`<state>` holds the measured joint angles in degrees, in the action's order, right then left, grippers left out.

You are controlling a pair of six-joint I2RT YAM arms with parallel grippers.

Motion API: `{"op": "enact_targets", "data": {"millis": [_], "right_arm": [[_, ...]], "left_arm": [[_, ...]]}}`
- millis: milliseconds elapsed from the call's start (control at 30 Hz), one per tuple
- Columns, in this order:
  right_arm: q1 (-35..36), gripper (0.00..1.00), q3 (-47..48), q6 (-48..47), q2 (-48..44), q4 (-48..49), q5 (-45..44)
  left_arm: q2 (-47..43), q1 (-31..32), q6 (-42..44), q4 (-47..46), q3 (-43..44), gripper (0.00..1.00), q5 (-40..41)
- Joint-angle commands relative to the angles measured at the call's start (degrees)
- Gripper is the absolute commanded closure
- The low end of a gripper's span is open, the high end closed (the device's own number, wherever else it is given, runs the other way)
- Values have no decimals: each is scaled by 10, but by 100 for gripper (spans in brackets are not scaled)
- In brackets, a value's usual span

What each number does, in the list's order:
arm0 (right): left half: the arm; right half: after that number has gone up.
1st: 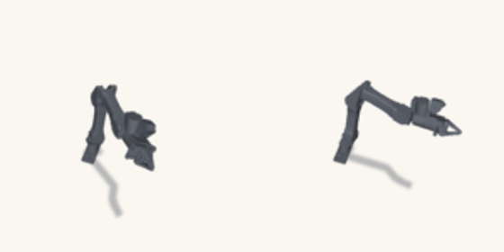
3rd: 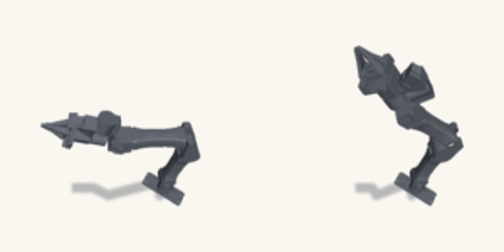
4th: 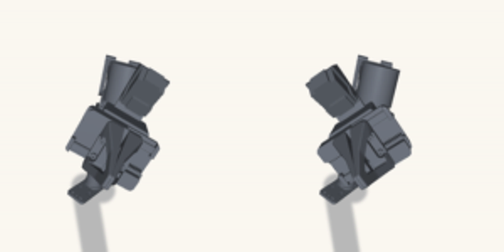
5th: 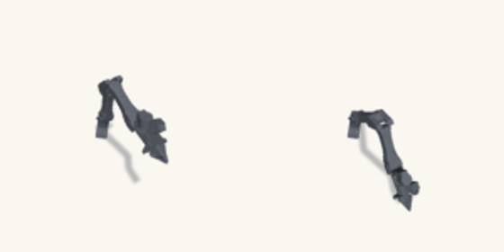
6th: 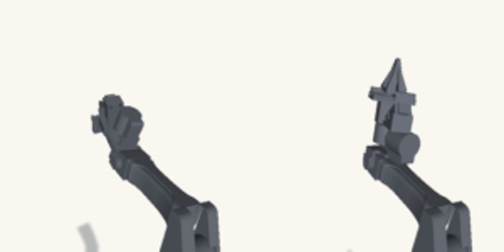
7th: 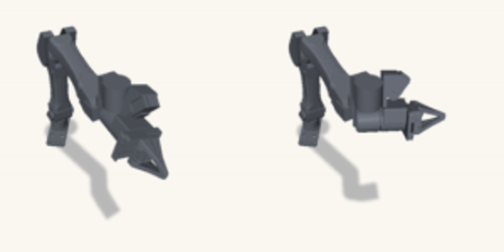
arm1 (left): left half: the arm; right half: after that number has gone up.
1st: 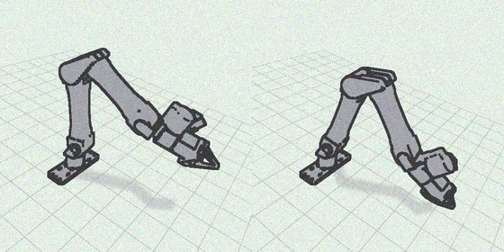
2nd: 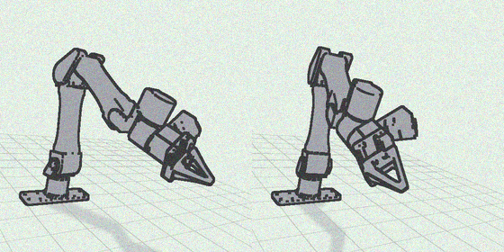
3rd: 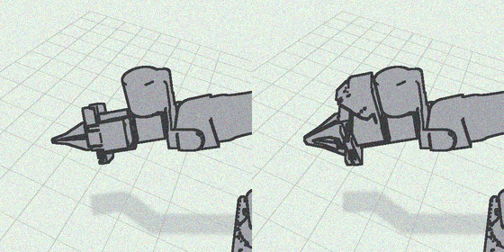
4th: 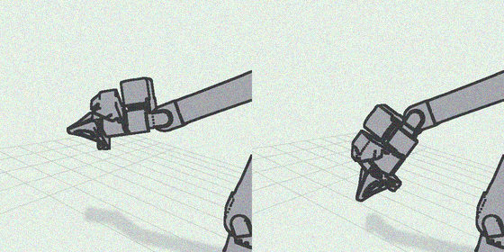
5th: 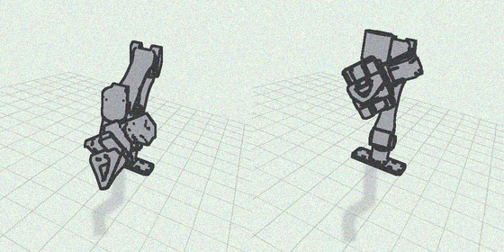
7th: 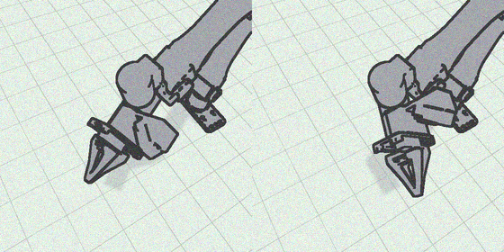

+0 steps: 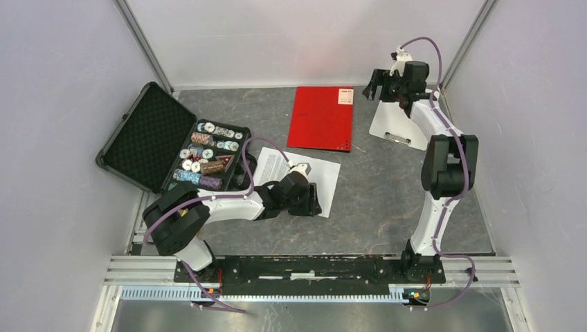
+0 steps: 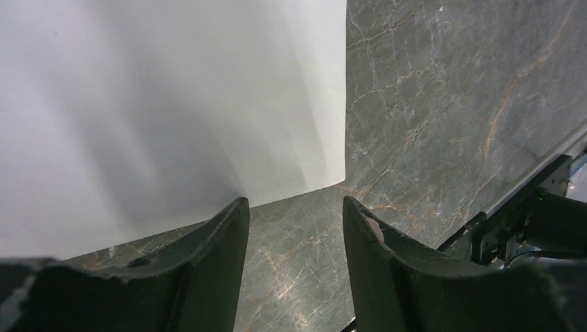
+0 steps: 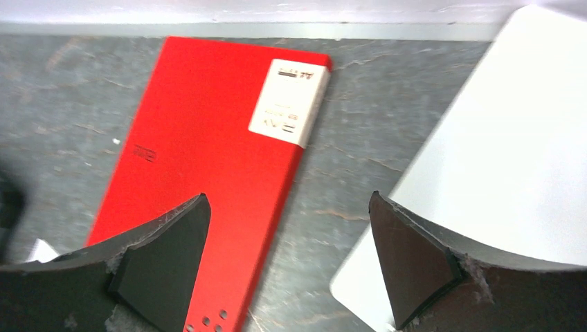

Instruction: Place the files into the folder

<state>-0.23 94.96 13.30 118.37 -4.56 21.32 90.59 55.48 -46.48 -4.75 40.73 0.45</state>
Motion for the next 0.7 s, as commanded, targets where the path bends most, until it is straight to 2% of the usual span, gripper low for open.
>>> {"op": "enact_targets", "data": {"millis": [0, 300, 667], "right_arm": [[-12, 9, -2, -144, -41, -121, -76], [-63, 10, -17, -207, -15, -170, -59], [-84, 11, -33, -185, 47, -157, -34]], "left_arm": [[-19, -3, 57, 98, 63, 38, 60], [38, -25, 76, 102, 94, 37, 53], [74, -28, 106, 115, 114, 37, 67]]}}
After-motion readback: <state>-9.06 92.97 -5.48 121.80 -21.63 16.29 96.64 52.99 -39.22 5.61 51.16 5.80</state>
